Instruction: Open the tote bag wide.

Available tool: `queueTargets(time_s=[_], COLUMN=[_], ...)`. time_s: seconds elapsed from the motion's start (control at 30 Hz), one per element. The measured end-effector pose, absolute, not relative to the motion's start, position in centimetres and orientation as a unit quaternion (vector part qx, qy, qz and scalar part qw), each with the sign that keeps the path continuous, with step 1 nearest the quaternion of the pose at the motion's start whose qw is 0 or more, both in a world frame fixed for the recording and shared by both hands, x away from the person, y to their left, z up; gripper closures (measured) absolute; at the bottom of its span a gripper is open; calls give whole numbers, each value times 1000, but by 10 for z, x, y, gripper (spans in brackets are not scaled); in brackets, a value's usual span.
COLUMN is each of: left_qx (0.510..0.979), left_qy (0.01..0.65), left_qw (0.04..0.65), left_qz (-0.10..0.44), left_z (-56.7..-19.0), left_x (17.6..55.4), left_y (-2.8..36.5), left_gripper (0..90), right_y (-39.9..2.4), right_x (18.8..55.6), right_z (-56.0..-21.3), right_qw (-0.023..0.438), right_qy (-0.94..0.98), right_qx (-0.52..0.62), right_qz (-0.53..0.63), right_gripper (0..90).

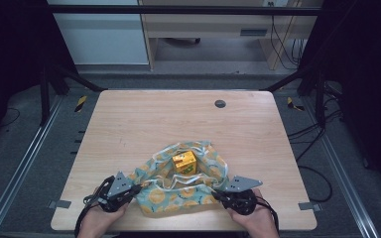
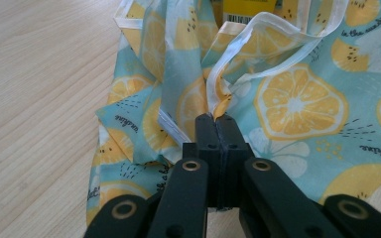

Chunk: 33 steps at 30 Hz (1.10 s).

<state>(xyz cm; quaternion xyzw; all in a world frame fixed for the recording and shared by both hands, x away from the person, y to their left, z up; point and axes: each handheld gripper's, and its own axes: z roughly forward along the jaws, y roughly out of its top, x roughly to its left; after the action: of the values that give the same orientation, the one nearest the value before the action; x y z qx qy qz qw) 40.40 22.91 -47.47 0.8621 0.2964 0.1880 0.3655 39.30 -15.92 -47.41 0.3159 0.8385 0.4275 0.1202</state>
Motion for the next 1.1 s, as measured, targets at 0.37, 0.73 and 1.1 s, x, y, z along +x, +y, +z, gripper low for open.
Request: queueTargets(time_s=[0.37, 0.73, 1.1], left_qx=[854, 850, 843], left_qy=[300, 299, 296], left_qw=[377, 385, 398], left_qz=[194, 200, 207], left_z=[-474, -471, -468], left_x=[403, 402, 401], left_y=[232, 233, 236], left_gripper=[900, 900, 900], right_y=[-174, -172, -137], right_x=[385, 416, 467], right_z=[-441, -396, -404], right_qw=[180, 237, 207], right_qy=[810, 823, 870], right_qx=[320, 315, 293], right_qz=[457, 409, 339], right_gripper=[440, 211, 292])
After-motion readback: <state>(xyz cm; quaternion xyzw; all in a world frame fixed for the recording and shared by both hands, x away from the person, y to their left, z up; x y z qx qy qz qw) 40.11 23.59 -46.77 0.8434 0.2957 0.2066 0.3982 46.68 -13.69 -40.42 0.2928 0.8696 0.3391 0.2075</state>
